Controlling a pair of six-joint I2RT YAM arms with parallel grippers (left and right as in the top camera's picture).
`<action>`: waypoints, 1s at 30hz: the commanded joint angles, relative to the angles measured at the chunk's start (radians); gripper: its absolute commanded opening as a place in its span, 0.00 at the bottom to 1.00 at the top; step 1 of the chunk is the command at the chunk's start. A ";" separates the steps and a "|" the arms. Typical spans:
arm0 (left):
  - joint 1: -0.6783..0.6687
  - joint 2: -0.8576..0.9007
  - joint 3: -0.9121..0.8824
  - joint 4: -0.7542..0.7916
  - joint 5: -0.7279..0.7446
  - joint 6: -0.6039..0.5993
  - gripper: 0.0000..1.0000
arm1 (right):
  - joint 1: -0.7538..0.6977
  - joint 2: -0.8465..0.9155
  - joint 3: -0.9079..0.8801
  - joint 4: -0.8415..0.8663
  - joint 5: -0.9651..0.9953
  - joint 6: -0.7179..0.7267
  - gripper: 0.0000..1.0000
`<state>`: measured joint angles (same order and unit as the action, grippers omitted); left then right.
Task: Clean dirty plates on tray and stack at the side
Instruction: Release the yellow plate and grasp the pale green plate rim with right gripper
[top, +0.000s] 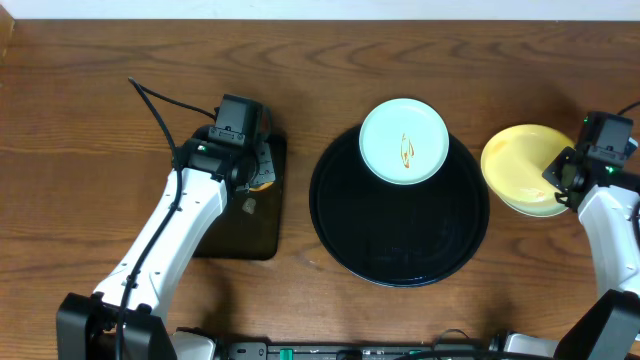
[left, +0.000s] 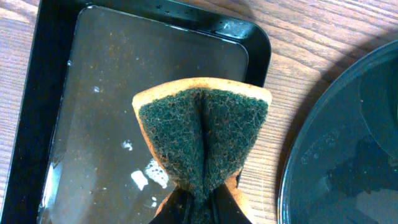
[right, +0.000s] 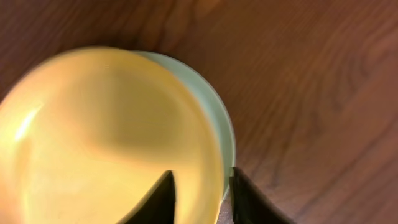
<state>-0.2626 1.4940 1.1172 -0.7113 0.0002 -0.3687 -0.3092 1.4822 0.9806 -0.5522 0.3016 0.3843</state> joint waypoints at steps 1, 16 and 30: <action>0.005 0.002 -0.004 -0.003 -0.012 0.001 0.08 | -0.006 0.004 0.004 0.008 -0.163 -0.025 0.31; 0.004 0.002 -0.004 -0.003 -0.012 0.001 0.08 | 0.188 0.057 0.003 0.082 -0.672 -0.293 0.47; 0.004 0.002 -0.004 -0.003 -0.012 0.001 0.07 | 0.331 0.364 0.003 0.344 -0.673 -0.260 0.47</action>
<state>-0.2626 1.4940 1.1172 -0.7109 0.0002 -0.3691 0.0051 1.8023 0.9806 -0.2447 -0.3599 0.1150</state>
